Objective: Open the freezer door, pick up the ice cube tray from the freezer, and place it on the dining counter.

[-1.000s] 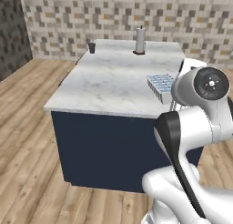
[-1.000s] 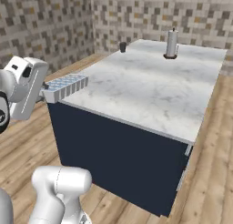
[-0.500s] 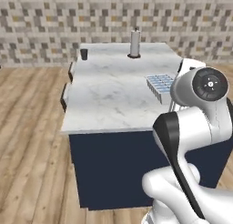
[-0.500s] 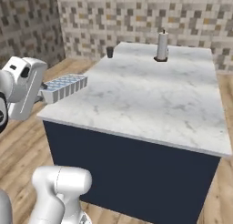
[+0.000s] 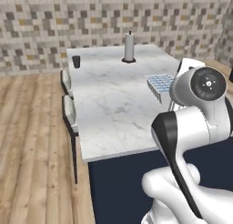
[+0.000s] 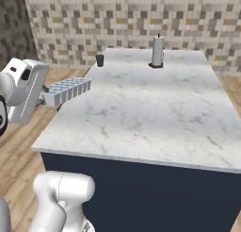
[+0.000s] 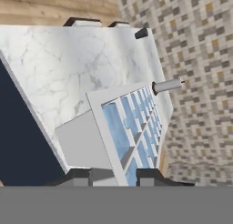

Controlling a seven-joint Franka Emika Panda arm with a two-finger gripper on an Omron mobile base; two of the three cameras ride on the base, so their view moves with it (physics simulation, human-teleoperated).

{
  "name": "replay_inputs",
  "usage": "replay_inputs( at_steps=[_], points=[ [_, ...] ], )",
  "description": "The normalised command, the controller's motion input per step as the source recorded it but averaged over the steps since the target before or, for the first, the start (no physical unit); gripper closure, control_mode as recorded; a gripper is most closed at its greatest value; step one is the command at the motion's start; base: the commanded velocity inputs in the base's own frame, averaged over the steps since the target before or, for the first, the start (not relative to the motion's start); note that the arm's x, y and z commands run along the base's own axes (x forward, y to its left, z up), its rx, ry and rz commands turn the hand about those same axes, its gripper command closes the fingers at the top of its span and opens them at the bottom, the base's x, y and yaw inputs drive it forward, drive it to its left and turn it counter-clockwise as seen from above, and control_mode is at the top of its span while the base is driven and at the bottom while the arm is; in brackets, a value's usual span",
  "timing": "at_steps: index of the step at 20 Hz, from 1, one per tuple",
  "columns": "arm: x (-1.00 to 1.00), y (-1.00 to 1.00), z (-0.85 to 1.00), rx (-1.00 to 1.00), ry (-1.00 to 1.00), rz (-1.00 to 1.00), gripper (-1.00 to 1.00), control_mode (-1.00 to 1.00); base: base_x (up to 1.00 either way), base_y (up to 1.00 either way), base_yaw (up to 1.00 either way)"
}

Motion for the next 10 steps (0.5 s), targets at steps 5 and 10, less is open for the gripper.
replay_inputs(
  at_steps=[5, 10],
  points=[
    [0.00, 0.00, 0.00, 0.00, 0.00, 0.00, 1.00, 1.00, 0.48, 0.24, -0.01],
    [0.00, 0.00, 0.00, 0.00, 0.00, 0.00, 1.00, 1.00, 0.45, 0.04, 0.00]
  ],
)
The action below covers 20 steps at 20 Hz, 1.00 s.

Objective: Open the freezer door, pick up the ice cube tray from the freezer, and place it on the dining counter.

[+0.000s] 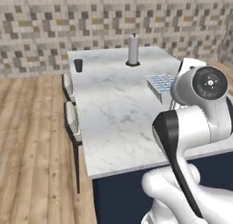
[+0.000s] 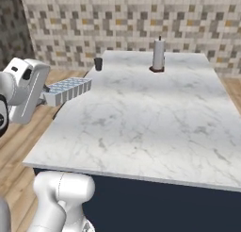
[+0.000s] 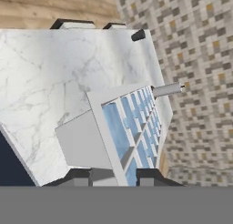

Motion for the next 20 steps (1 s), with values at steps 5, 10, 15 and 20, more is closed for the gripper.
replay_inputs(
  at_steps=[5, 10, 15, 20],
  points=[
    [0.00, 0.00, 0.00, 0.00, 0.00, 0.00, 1.00, 1.00, 0.52, 0.00, 0.00],
    [0.00, 0.00, 0.00, 0.00, 0.00, 0.00, 1.00, 1.00, 0.49, 0.00, 0.00],
    [0.33, 0.00, -0.14, 0.00, 0.01, 0.00, 1.00, -1.00, 0.21, 0.00, 0.00],
    [0.73, 0.09, -0.33, 0.00, 0.09, 0.00, 1.00, -1.00, 0.00, 0.00, 0.00]
  ],
)
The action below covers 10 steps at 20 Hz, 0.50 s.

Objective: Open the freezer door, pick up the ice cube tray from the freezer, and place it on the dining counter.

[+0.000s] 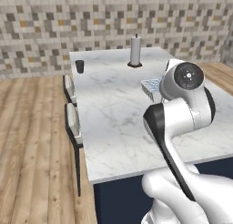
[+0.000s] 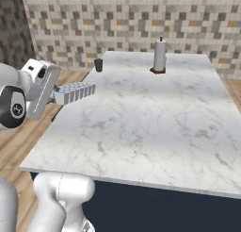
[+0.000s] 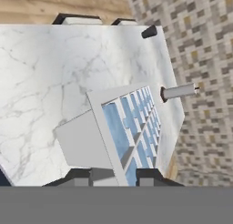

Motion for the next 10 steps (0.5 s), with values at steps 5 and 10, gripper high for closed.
replay_inputs(
  at_steps=[5, 10],
  points=[
    [0.76, 0.20, -0.34, 0.00, 0.03, -0.07, 1.00, -1.00, 0.00, 0.00, 0.00],
    [0.69, 0.22, -0.33, 0.00, 0.01, -0.12, 1.00, -1.00, 0.00, 0.00, 0.00]
  ],
)
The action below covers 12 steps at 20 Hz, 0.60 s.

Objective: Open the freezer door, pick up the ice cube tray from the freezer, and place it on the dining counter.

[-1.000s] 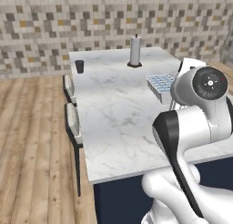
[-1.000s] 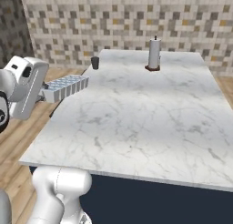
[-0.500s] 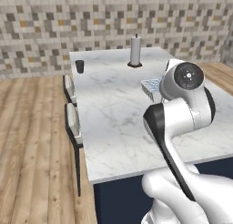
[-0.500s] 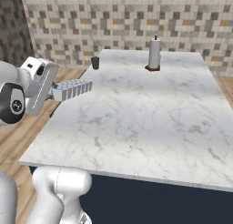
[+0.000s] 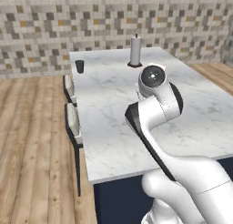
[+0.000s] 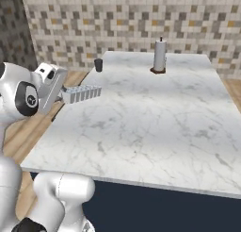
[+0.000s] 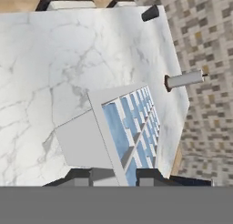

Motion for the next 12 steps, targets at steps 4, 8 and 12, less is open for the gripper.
replay_inputs(
  at_steps=[4, 8, 12],
  points=[
    [0.49, 0.20, -0.30, 0.00, 0.00, -0.18, 1.00, -1.00, 0.00, 0.00, 0.00],
    [0.33, 0.08, -0.23, 0.00, 0.01, -0.18, 1.00, -1.00, 0.00, 0.00, 0.00],
    [0.27, 0.01, -0.21, 0.00, 0.05, -0.18, 1.00, -1.00, 0.00, 0.00, 0.00]
  ],
)
